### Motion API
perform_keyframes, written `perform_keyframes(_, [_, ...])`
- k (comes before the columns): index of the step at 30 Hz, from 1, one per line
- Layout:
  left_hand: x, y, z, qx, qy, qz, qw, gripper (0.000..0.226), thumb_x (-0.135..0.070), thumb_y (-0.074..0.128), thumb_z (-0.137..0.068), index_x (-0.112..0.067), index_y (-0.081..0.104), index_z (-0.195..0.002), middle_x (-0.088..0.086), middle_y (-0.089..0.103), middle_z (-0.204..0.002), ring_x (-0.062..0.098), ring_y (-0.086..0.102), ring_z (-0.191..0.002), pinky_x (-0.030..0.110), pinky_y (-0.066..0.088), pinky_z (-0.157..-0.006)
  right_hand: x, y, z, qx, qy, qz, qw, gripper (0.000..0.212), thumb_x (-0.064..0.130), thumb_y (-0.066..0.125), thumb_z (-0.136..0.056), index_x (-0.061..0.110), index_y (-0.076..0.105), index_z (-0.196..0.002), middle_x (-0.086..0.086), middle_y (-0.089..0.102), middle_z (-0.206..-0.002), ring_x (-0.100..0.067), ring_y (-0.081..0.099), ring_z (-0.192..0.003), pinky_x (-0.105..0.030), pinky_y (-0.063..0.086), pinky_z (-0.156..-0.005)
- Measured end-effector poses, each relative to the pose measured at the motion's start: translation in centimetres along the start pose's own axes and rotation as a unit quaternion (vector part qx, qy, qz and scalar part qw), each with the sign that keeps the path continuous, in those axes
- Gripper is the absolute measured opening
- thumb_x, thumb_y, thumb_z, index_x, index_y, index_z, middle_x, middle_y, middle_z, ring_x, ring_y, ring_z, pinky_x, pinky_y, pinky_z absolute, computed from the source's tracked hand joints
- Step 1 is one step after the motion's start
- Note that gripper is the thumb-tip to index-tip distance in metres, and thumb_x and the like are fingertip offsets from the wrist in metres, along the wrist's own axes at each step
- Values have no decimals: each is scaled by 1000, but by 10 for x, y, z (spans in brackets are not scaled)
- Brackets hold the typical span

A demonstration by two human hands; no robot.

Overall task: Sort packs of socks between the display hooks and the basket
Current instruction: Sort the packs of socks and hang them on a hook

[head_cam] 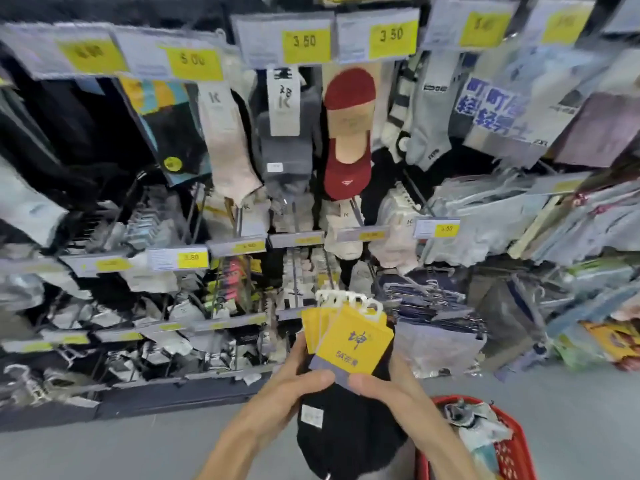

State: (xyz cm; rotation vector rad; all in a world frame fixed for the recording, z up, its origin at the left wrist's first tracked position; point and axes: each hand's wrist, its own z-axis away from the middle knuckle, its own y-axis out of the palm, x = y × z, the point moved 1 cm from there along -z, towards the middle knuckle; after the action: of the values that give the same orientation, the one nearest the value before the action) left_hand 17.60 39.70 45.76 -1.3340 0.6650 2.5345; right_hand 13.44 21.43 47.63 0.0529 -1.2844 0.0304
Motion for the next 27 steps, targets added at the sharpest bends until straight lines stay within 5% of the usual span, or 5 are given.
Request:
perform_keyframes(4, [6, -22, 30, -66, 51, 58, 995, 112, -36, 85, -48, -33, 33, -148, 2, 50, -150, 22, 52, -133, 41, 45, -108, 16, 38, 7, -9, -57, 98, 994, 65, 48, 77, -65, 42, 54, -126, 22, 63, -125, 8, 55, -119, -16, 44, -100])
perform_keyframes(13, [15, -45, 50, -152, 128, 50, 979, 59, -48, 81, -55, -45, 60, -110, -11, 74, -113, 13, 68, -110, 39, 50, -100, 11, 79, -9, -132, -129, 155, 971, 40, 61, 71, -65, 64, 55, -101, 27, 61, -105, 2, 59, -99, -28, 49, -81])
perform_keyframes(18, [50, -86, 26, -135, 132, 43, 981, 37, -6, 48, -103, 1, 47, -139, 8, 68, -118, 37, 51, -131, 22, 51, -84, -30, 75, -50, -56, -106, 155, 981, 38, 28, 80, -82, 55, 62, -101, 20, 72, -100, -4, 67, -91, -32, 53, -79])
perform_keyframes(22, [84, -109, -22, -175, 39, 69, 981, 64, -49, 70, -80, -36, 48, -138, -6, 71, -124, 16, 66, -115, 39, 50, -95, -80, 77, -88, 14, -80, 145, 986, 44, 21, 76, -86, 59, 62, -102, 25, 72, -105, 4, 67, -97, -15, 49, -82])
perform_keyframes(27, [175, -175, -100, -174, 9, 98, 980, 90, -61, 85, -63, -26, 53, -139, 2, 68, -131, 23, 64, -122, 50, 45, -106, -174, 80, -159, 53, -64, 187, 979, 36, 25, 80, -83, 51, 67, -104, 22, 63, -104, 1, 57, -104, -9, 42, -80])
